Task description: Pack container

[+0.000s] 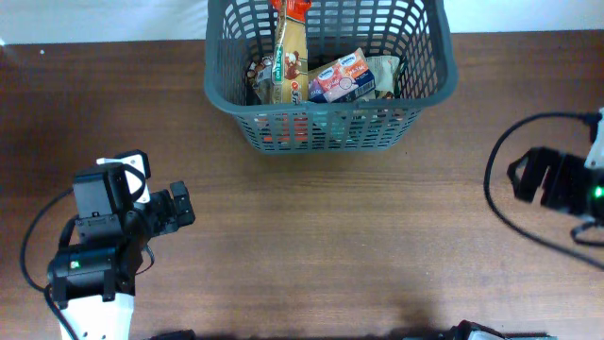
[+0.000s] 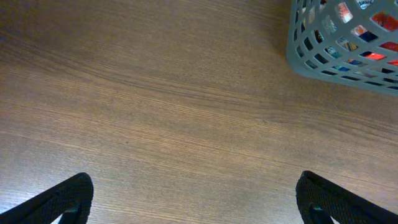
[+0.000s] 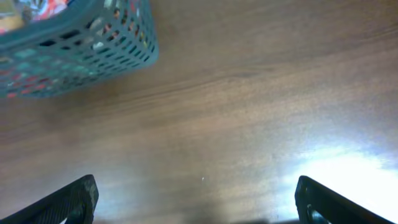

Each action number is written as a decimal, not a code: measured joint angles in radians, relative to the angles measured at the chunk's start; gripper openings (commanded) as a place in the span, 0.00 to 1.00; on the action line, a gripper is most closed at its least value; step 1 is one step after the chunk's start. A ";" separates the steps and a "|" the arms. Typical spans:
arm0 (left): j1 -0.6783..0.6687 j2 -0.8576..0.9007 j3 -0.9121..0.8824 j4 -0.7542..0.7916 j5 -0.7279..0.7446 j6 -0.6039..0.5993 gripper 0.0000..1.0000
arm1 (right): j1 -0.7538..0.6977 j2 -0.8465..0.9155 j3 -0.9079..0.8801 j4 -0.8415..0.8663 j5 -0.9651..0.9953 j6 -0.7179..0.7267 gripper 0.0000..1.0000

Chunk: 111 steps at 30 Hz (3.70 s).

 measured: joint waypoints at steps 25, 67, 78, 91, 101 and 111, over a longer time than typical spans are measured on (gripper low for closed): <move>0.000 0.000 0.000 0.000 0.000 0.000 0.99 | 0.000 -0.252 -0.033 0.000 -0.212 0.001 0.99; 0.000 -0.002 0.000 -0.001 0.000 0.000 0.99 | 0.225 -0.948 -1.234 1.375 -0.026 -0.036 0.99; 0.000 -0.002 0.000 0.000 0.000 0.000 0.99 | 0.230 -1.122 -1.514 1.511 0.040 -0.047 0.99; 0.000 -0.002 0.000 0.000 0.000 0.000 0.99 | 0.232 -1.253 -1.698 1.552 0.055 -0.154 0.99; 0.000 -0.002 0.000 0.000 0.000 0.000 0.99 | 0.244 -1.256 -1.735 1.625 0.056 -0.063 0.99; 0.000 -0.002 0.000 0.000 0.000 0.000 0.99 | 0.244 -1.257 -1.815 1.711 0.100 0.108 0.99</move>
